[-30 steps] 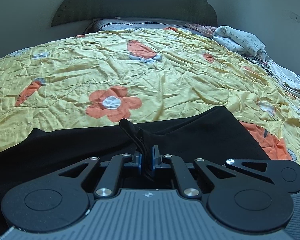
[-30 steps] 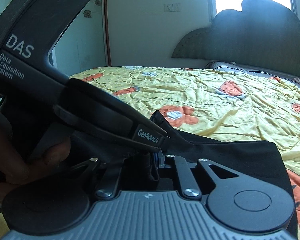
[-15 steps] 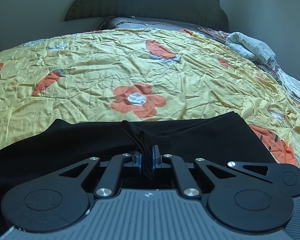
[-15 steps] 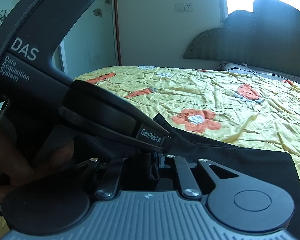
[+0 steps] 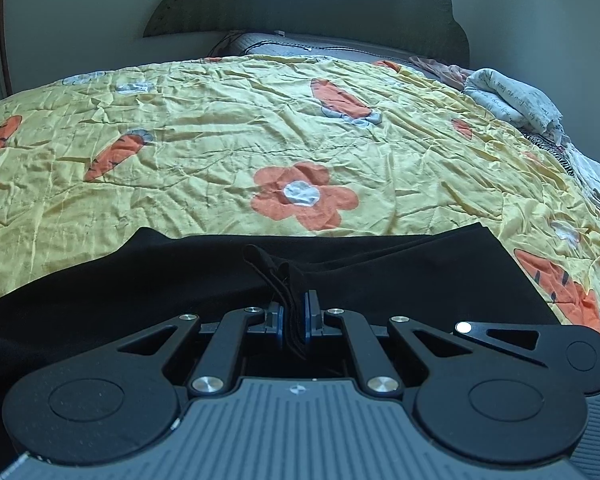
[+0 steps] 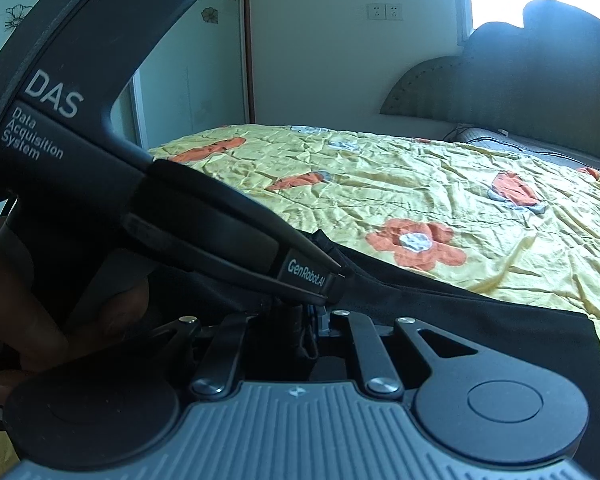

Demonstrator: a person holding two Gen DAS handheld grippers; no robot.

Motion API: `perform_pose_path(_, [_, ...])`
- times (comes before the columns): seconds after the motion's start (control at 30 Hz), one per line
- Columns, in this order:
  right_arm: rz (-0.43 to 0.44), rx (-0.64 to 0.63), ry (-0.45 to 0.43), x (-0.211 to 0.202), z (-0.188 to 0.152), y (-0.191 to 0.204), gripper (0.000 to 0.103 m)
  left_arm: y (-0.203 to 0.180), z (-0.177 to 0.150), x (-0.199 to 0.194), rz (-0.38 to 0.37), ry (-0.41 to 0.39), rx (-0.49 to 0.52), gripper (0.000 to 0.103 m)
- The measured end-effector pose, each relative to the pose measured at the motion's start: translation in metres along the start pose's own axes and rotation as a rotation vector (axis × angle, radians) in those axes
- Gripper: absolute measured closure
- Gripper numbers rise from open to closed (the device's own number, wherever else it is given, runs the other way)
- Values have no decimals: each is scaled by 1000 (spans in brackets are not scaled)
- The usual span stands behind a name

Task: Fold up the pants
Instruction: 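Hold the folded edge with both tools and pull it taut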

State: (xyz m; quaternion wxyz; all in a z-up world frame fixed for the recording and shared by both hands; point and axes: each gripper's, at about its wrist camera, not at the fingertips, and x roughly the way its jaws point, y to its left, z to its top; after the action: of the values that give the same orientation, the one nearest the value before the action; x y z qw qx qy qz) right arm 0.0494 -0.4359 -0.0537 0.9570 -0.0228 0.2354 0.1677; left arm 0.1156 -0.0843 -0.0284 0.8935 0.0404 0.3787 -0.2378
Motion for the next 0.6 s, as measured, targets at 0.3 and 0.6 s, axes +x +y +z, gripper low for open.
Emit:
perform_pose_path(0.3, [-2, -18, 23, -3, 7, 2, 91, 7, -2, 3, -13, 13, -31, 95])
perform_pose_path(0.6, [-4, -29, 22, 4, 11, 10, 91, 9, -2, 0, 2, -7, -38, 95])
